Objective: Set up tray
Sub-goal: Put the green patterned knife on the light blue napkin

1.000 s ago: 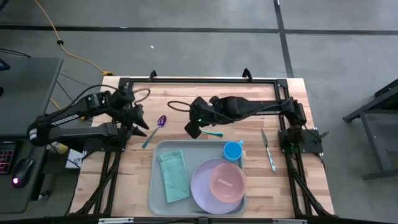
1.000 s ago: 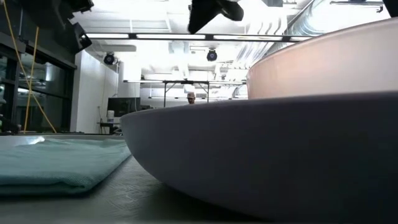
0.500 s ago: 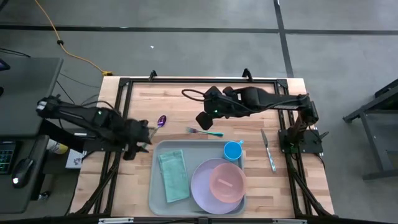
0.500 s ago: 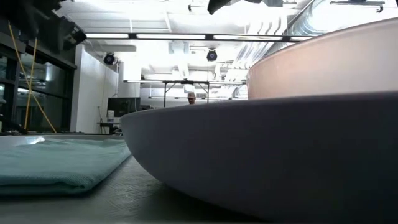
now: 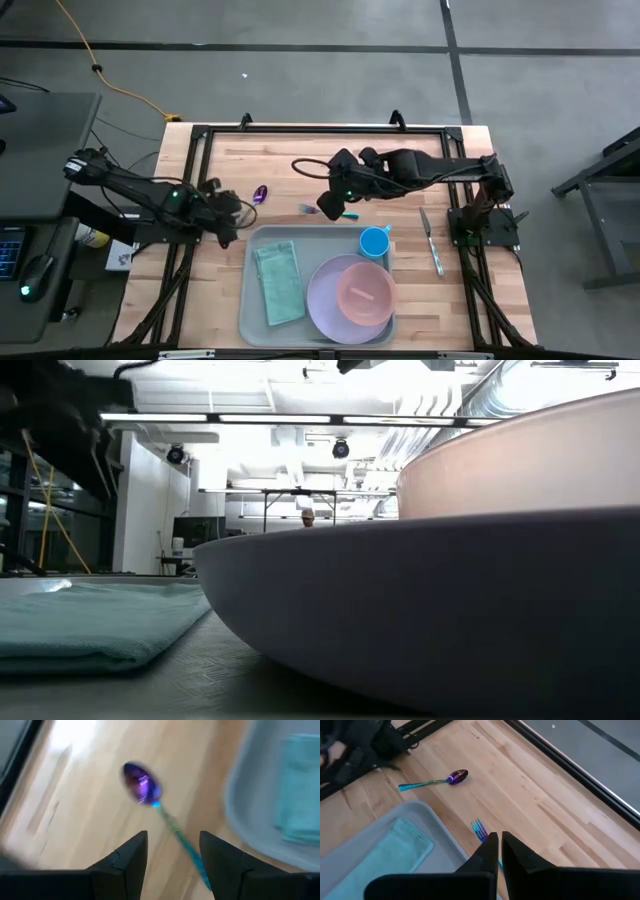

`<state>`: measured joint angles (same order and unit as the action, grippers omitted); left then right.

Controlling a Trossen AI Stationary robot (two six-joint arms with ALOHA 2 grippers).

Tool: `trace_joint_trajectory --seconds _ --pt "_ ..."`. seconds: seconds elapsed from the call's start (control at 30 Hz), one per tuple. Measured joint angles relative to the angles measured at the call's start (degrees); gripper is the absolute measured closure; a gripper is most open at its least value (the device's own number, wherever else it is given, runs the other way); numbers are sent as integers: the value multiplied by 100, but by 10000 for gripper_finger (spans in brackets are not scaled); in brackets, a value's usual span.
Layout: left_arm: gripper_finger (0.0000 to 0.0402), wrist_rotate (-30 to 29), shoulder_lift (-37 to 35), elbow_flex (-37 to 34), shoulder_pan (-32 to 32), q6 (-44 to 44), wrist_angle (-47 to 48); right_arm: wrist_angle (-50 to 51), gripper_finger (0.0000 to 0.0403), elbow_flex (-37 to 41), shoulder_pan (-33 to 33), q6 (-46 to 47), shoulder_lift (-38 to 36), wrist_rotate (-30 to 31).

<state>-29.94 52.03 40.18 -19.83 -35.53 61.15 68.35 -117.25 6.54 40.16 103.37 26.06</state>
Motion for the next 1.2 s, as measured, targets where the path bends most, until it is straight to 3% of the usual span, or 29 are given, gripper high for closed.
trace_joint_trajectory --seconds 0.13,0.37,0.43,0.57,0.63,0.77,0.93,1.07,1.2 --pt "190 159 145 -208 406 -555 -40 0 403 0 48 48 0 110" --pt "190 759 436 -481 1294 -366 -788 54 403 0 102 96 2 253" --pt "190 902 489 -483 1477 -159 -866 392 403 0 104 409 2 398" --pt "190 1017 487 -483 1702 227 -1048 1977 403 1 97 1564 2 583" --pt "190 1024 470 -483 1775 459 -1194 2189 403 43 95 1820 -14 685" --pt "190 1162 461 -485 1799 891 -1493 2139 403 651 111 1980 -691 789" --pt "190 1353 459 -485 1798 1677 -2022 1851 403 2526 167 3028 -2016 559" --pt "190 1462 459 -485 1801 2011 -2160 1867 403 4024 365 4251 -3047 -192" --pt "190 1600 459 -485 1801 2237 -2179 1757 403 5047 626 5327 -3652 -1063"
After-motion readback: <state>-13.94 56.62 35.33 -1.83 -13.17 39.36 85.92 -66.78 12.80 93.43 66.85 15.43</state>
